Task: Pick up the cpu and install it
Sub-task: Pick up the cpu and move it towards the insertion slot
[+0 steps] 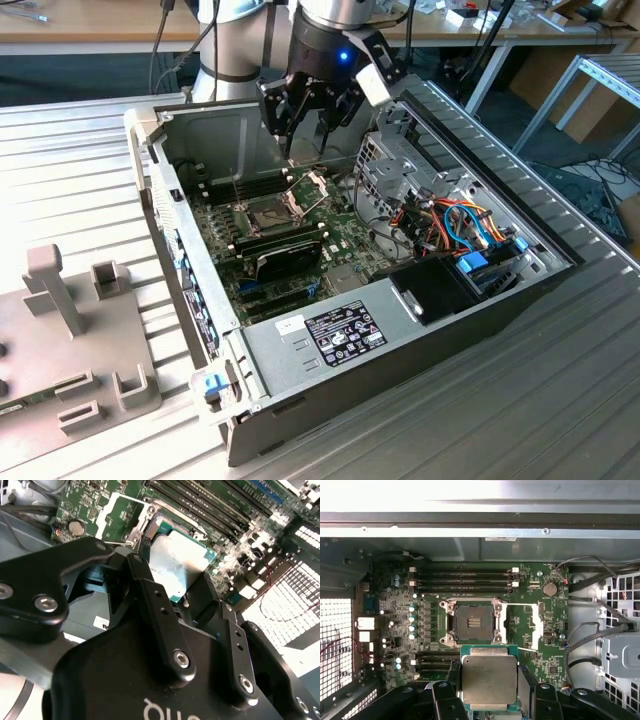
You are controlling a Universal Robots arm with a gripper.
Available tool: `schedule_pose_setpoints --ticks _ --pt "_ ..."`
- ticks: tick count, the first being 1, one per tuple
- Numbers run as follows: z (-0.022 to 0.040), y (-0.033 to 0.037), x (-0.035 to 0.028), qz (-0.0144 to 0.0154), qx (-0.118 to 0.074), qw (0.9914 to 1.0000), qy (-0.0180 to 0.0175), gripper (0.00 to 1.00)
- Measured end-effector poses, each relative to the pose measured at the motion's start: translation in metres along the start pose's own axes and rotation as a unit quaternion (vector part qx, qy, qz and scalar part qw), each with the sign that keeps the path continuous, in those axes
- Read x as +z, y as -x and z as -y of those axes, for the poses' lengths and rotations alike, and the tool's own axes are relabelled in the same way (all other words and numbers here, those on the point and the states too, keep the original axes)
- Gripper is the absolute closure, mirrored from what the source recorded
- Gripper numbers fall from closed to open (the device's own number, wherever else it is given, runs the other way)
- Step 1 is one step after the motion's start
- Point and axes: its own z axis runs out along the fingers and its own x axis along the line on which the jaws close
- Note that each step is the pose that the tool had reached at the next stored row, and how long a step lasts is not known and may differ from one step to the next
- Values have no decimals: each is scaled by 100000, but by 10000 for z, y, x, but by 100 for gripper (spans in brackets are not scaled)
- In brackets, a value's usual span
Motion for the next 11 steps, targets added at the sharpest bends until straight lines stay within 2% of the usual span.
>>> schedule_pose_setpoints --ticks 2,8,11 --pt "-25 -14 6 0 -4 100000 5 45" --pt "-204 -118 35 -3 -2 100000 1 45" --pt "-260 -134 51 -2 3 100000 -1 45"
